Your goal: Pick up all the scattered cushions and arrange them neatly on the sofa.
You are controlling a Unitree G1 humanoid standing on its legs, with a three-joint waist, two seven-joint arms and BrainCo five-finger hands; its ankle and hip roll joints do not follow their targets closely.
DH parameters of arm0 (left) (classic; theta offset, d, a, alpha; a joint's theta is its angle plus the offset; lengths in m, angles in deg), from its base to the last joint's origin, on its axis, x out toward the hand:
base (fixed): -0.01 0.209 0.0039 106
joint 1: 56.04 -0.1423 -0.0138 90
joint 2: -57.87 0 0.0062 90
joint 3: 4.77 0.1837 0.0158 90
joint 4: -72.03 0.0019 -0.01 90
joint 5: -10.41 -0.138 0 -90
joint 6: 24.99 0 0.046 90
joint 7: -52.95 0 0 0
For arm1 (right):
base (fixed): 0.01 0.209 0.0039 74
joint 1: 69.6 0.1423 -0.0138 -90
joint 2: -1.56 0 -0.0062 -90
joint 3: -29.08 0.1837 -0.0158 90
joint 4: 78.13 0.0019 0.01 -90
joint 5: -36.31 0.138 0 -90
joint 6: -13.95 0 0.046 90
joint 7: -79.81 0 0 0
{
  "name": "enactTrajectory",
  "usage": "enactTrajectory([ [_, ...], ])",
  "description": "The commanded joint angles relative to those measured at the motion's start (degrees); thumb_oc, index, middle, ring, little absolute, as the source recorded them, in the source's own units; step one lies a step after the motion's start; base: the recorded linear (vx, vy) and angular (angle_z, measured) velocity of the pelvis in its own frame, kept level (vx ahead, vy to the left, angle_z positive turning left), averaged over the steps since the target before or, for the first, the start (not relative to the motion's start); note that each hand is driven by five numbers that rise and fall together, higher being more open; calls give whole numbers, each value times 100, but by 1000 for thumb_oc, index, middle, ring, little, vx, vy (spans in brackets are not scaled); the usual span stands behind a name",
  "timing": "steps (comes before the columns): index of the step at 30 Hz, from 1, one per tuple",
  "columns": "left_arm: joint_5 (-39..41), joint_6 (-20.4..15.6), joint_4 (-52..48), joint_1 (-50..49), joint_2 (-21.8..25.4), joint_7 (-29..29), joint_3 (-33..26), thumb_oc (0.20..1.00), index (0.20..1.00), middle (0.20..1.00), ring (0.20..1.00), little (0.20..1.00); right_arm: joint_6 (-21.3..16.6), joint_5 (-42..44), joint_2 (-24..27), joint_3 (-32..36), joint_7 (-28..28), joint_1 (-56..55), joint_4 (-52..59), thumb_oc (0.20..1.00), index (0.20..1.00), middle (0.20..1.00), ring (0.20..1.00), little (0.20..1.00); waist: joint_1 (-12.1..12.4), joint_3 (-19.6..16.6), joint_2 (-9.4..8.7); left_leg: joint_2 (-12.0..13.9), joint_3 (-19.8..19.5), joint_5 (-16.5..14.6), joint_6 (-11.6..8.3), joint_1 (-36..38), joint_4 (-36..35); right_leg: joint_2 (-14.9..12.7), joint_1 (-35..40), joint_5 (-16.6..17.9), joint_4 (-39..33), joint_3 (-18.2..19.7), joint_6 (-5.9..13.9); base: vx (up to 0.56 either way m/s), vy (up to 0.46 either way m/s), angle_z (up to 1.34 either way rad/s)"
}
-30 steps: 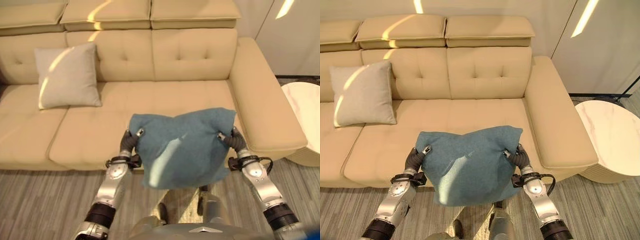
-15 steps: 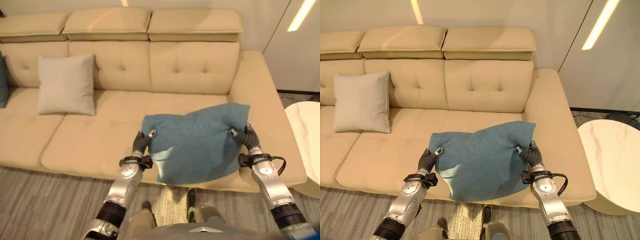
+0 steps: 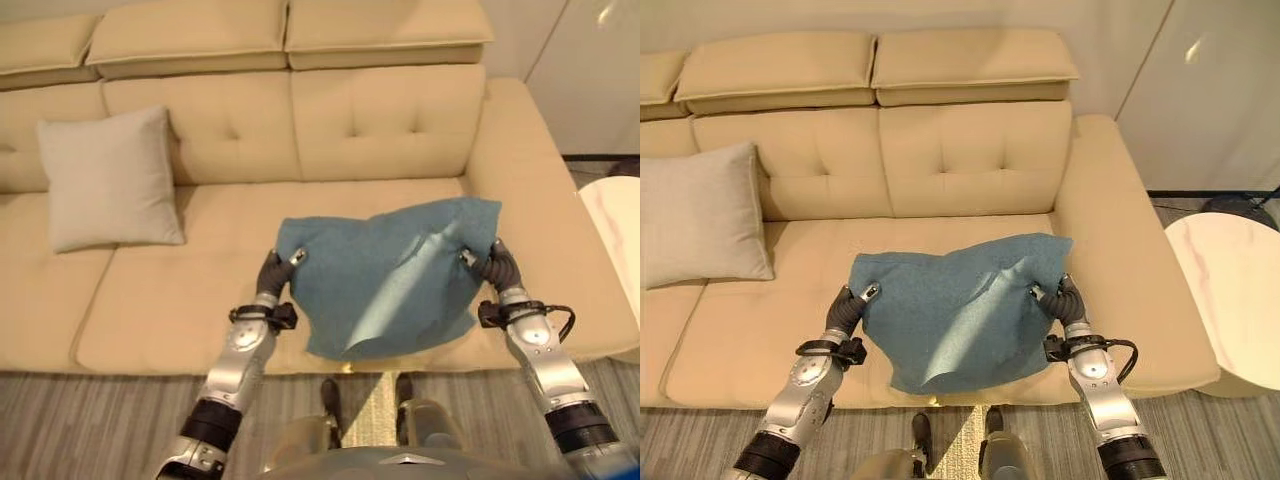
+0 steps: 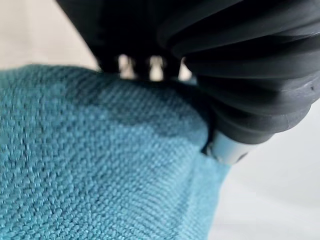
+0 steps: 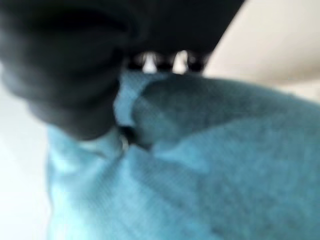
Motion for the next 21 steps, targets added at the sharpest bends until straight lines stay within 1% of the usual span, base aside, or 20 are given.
enactTrajectory([
  [1, 48, -746, -761, 273, 331, 63, -445, 200, 200, 200, 200, 200, -543, 106, -40, 403, -143, 636, 464, 200, 200, 200, 200, 200, 80, -389, -379, 247, -16, -888, -288, -270, 993, -766, 774, 762, -1148, -114, 705, 82, -8, 4],
  [5, -87, -762, -861, 403, 408, 150, -446, 200, 200, 200, 200, 200, -523, 66, 36, 353, -157, 846, 545, 200, 200, 200, 200, 200, 85, -482, -388, 240, -13, -861, -309, -145, 867, -776, 860, 794, -1235, -180, 721, 96, -25, 2],
  [7, -196, -807, -830, 863, 566, 339, -350, 200, 200, 200, 200, 200, -496, 73, 206, 206, -228, 1262, 529, 200, 200, 200, 200, 200, 86, -566, -396, 255, -33, -819, -352, -53, 742, -764, 906, 802, -1305, -251, 728, 90, -53, 0],
  [8, -197, -810, -820, 881, 566, 342, -351, 200, 200, 200, 200, 200, -499, 75, 208, 206, -230, 1282, 517, 200, 200, 200, 200, 200, 82, -553, -395, 255, -36, -814, -354, -49, 734, -764, 910, 802, -1308, -255, 727, 50, -45, 4],
  [10, -185, -823, -715, 1319, 653, 509, -202, 200, 200, 200, 200, 200, -464, 160, 287, 32, -329, 1671, 405, 200, 200, 200, 200, 200, 83, -557, -403, 272, -66, -775, -389, -40, 679, -748, 921, 808, -1342, -285, 724, 29, -53, 7],
  [11, -204, -840, -627, 1598, 709, 617, -102, 200, 200, 200, 200, 200, -445, 210, 325, -69, -395, 1912, 312, 200, 200, 200, 200, 200, 85, -565, -404, 282, -78, -753, -415, -57, 658, -742, 902, 811, -1351, -307, 727, -17, -84, 13],
  [12, -181, -866, -331, 2159, 797, 838, 62, 200, 200, 200, 200, 200, -395, 297, 443, -286, -546, 2449, 71, 200, 200, 200, 200, 200, 85, -512, -410, 310, -112, -713, -446, -139, 656, -723, 839, 813, -1349, -326, 710, -24, -67, 15],
  [13, -181, -866, -331, 2159, 797, 838, 62, 200, 200, 200, 200, 200, -395, 297, 443, -286, -546, 2449, 71, 200, 200, 200, 200, 200, 85, -512, -410, 310, -112, -713, -446, -139, 656, -723, 839, 813, -1349, -326, 710, -47, -66, 16],
  [14, -160, -885, -140, 2490, 854, 922, 145, 200, 200, 200, 200, 200, -384, 326, 528, -391, -619, 2759, -66, 200, 200, 200, 200, 200, 81, -471, -407, 329, -131, -699, -461, -205, 656, -710, 780, 812, -1344, -345, 704, -75, -46, 7],
  [15, -201, -891, 107, 2900, 983, 1047, 284, 200, 200, 200, 200, 200, -362, 336, 664, -535, -726, 3168, -262, 200, 200, 200, 200, 200, 79, -381, -409, 345, -163, -671, -481, -330, 687, -694, 659, 825, -1314, -339, 692, -109, -61, 6],
  [17, -211, -923, 486, 3529, 1153, 1206, 481, 200, 200, 200, 200, 200, -348, 376, 840, -752, -882, 3763, -526, 200, 200, 200, 200, 200, 62, -312, -401, 369, -194, -638, -507, -515, 722, -679, 489, 840, -1282, -324, 679, -140, -44, 7],
  [18, -152, -944, 1018, 4352, 1330, 1369, 773, 200, 200, 200, 200, 200, -340, 428, 966, -1045, -1093, 4565, -899, 200, 200, 200, 200, 200, 33, -150, -355, 394, -238, -627, -526, -759, 820, -642, 221, 846, -1173, -273, 658, -124, -25, 14],
  [19, -152, -944, 1018, 4352, 1330, 1369, 773, 200, 200, 200, 200, 200, -340, 428, 966, -1045, -1093, 4565, -899, 200, 200, 200, 200, 200, 33, -150, -355, 394, -238, -627, -526, -759, 820, -642, 221, 846, -1173, -273, 658, -149, -20, 15],
  [20, -123, -986, 1413, 4985, 1568, 1444, 966, 200, 200, 200, 200, 200, -361, 454, 1022, -1253, -1255, 5160, -1246, 200, 200, 200, 200, 200, 21, -59, -318, 381, -263, -576, -532, -934, 840, -618, 13, 874, -1111, -244, 658, -80, -2, 11],
  [21, -106, -976, 1610, 5310, 1670, 1469, 1090, 200, 200, 200, 200, 200, -357, 466, 1048, -1367, -1314, 5442, -1415, 200, 200, 200, 200, 200, 8, -27, -307, 360, -270, -523, -519, -1029, 825, -615, -103, 910, -1102, -218, 657, -81, -2, 7],
])
